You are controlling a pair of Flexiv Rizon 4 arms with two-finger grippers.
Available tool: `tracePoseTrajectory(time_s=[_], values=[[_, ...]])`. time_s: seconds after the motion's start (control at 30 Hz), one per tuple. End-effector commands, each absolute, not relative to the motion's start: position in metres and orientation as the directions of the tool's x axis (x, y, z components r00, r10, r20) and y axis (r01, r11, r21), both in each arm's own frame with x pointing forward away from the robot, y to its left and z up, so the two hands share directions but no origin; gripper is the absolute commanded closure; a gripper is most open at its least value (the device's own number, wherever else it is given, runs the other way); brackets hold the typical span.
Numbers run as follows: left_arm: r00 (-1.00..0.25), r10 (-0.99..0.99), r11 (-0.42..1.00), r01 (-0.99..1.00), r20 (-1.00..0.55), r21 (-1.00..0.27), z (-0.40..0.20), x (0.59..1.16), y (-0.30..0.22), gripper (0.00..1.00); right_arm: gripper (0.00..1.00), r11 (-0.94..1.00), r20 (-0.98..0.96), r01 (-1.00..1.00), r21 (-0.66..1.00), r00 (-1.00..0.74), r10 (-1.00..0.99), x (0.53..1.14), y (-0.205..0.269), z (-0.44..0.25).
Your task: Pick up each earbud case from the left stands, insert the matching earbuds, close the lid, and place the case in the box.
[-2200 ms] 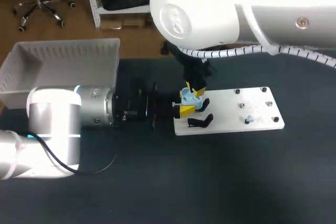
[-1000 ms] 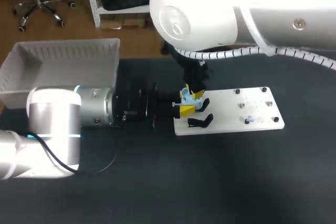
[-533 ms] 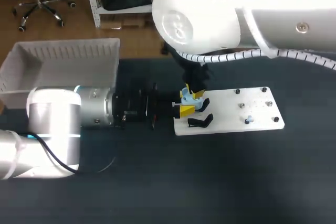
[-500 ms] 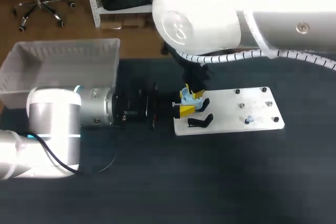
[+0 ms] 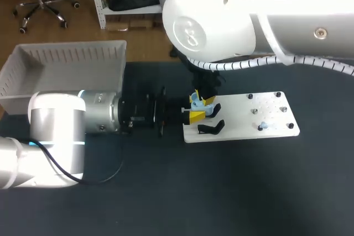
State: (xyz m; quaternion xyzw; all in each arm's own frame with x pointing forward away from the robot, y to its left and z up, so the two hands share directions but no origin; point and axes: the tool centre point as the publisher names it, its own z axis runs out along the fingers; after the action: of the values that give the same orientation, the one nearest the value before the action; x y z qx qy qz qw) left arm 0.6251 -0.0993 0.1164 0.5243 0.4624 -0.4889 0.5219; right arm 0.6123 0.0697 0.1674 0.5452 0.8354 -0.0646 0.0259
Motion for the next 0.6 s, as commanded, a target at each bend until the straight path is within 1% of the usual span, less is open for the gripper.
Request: tracePoseTrajectory(time_s=[0.03,0.6], values=[[0.099,-0.028,-0.02,0.995,-0.995,0.099,0.1155,0.6233,-0.0995,1.0,1.0,0.396,-0.117,0.914,-0.088,-0.404,0.907,0.6117,0.0694,0.1658],[0.099,-0.028,-0.02,0.995,-0.995,0.099,0.1155,0.6233,-0.0995,1.0,1.0,0.393,-0.107,0.914,-0.096,-0.402,0.909,0.6174,0.0688,0.16]])
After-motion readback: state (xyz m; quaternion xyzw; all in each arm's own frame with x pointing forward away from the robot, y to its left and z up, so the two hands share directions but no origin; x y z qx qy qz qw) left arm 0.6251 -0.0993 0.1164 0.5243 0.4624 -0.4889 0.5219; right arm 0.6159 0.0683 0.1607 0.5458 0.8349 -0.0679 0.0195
